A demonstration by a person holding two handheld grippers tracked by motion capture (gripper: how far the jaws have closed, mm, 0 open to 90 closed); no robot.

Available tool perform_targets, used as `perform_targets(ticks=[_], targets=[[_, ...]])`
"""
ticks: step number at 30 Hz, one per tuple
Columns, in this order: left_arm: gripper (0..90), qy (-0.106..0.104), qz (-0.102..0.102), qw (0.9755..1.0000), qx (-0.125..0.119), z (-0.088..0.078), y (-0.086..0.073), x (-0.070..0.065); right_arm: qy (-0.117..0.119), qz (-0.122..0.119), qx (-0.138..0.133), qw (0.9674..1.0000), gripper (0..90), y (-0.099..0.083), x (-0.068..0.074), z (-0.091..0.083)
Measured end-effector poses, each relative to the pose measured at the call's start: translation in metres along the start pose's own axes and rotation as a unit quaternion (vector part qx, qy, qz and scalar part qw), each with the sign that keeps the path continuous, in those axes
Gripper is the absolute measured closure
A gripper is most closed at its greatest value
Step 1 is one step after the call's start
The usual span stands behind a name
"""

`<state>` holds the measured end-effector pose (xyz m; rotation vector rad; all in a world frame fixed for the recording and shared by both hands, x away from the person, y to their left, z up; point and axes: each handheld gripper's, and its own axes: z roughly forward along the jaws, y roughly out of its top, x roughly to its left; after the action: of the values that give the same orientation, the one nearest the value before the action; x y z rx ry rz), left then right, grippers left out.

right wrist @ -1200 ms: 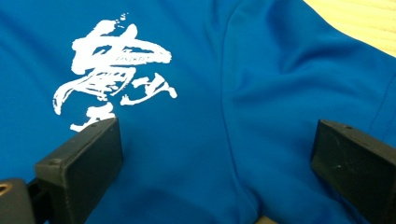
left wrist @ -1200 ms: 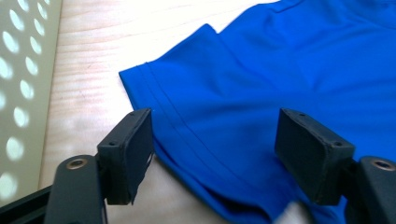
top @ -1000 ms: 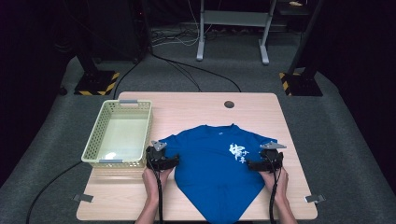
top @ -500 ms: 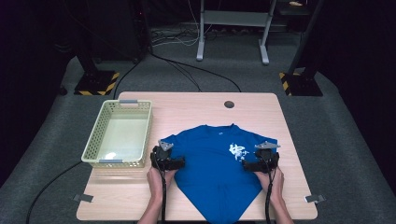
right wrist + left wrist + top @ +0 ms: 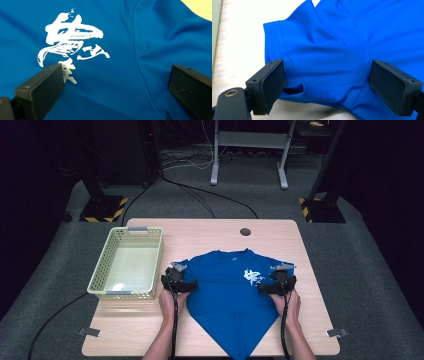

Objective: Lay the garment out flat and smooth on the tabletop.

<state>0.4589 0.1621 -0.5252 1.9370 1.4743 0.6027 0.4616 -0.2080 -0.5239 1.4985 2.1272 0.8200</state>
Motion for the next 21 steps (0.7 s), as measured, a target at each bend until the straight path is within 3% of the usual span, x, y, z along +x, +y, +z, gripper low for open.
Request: perform_targets(ticks=[6,21], targets=[[12.9,0.005,-0.002,1.0,0.003,0.009,0.01,0.004,-0.003,0.003,0.005,1.0,0.0,0.011,-0.004,0.009],[13.1,0.003,-0.007,0.9998,-0.018,0.012,0.01,0.008,-0.004,0.007,0.008,0.9999,0.0,0.024,-0.01,0.019]])
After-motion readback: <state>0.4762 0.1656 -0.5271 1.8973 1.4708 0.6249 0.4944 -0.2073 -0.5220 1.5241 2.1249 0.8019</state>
